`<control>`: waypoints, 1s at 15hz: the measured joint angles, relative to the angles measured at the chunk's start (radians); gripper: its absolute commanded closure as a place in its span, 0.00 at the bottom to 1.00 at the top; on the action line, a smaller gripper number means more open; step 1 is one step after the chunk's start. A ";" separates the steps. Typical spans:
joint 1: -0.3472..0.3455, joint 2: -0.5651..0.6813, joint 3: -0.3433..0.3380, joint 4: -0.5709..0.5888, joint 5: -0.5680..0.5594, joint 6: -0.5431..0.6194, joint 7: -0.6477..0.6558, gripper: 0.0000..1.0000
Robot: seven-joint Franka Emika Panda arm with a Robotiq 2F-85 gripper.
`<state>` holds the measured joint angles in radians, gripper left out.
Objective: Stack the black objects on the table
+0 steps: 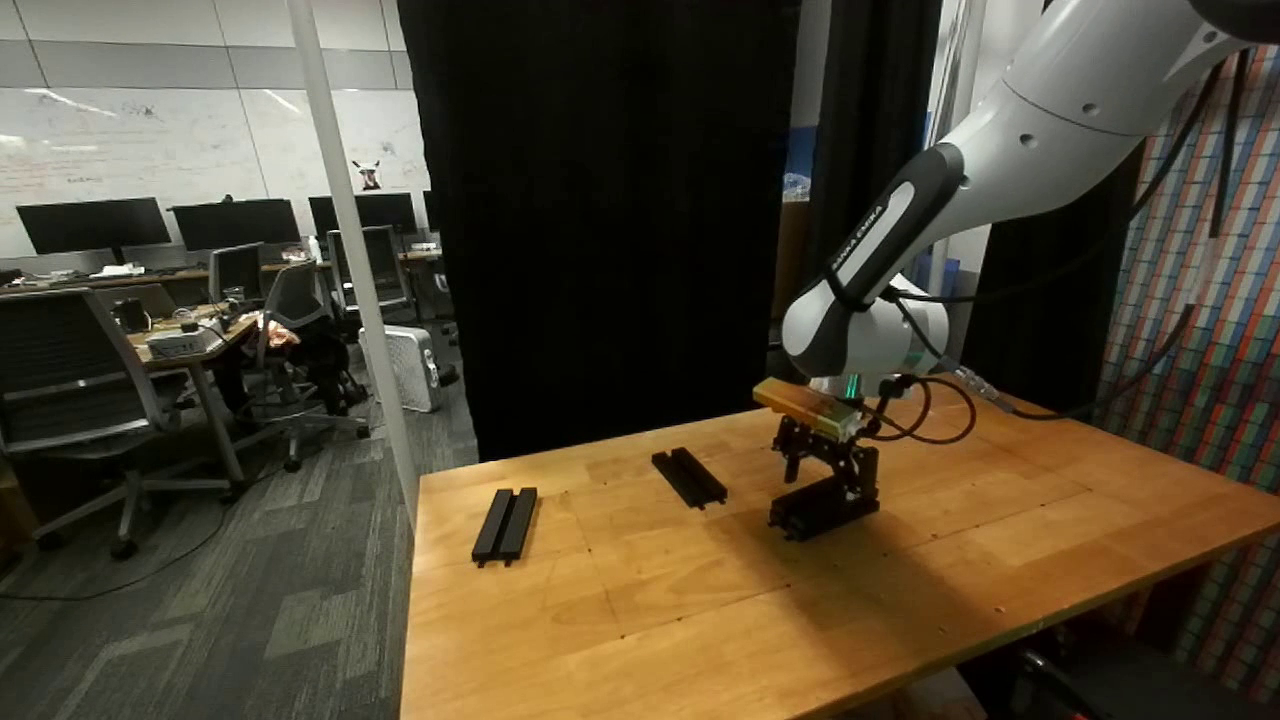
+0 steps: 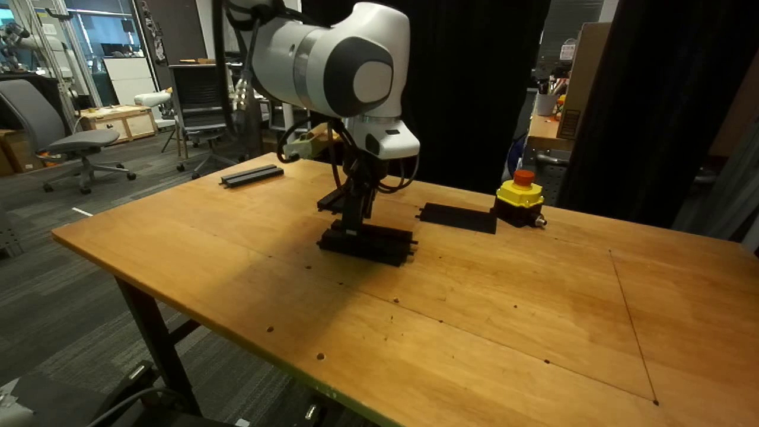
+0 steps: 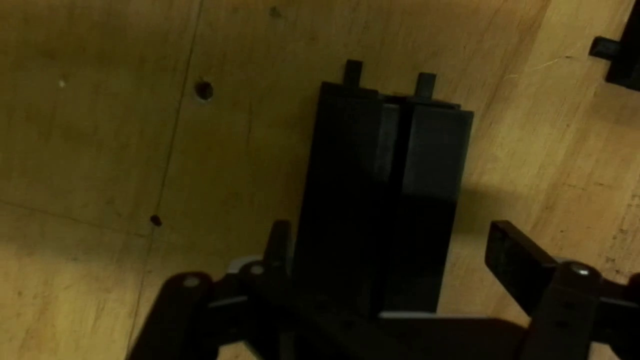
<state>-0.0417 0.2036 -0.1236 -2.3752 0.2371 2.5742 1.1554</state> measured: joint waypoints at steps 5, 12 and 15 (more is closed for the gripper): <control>0.000 -0.038 -0.040 0.102 -0.164 -0.133 0.023 0.00; -0.069 0.045 -0.065 0.324 -0.178 -0.240 -0.062 0.00; -0.108 0.143 -0.066 0.418 -0.121 -0.238 -0.114 0.00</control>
<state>-0.1500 0.3468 -0.1894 -1.9577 0.1164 2.3361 1.0411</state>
